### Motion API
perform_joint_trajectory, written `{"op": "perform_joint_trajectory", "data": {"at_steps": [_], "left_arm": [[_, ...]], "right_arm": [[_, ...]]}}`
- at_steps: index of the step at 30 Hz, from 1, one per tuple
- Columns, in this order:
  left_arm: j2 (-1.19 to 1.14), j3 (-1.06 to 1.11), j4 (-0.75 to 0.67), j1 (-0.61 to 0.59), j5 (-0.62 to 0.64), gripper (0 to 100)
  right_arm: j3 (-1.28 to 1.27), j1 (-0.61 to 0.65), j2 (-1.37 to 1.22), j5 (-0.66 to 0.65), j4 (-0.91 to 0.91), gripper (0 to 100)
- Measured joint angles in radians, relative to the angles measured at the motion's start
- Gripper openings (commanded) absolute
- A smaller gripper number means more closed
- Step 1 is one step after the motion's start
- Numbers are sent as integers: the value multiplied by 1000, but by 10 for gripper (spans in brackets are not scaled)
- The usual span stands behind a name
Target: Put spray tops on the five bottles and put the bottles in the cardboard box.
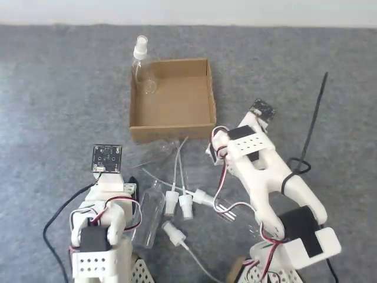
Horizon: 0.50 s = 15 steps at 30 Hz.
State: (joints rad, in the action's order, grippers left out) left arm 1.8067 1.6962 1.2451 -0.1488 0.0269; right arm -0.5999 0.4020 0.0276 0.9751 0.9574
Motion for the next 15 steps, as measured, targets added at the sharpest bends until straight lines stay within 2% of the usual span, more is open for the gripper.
{"op": "perform_joint_trajectory", "data": {"at_steps": [2, 15], "left_arm": [[0, 0, 0, 0, 0, 108], [0, 0, 0, 0, 0, 108]], "right_arm": [[0, -21, 0, -2, 0, 63], [-2, -133, 18, -25, 12, 70]]}}
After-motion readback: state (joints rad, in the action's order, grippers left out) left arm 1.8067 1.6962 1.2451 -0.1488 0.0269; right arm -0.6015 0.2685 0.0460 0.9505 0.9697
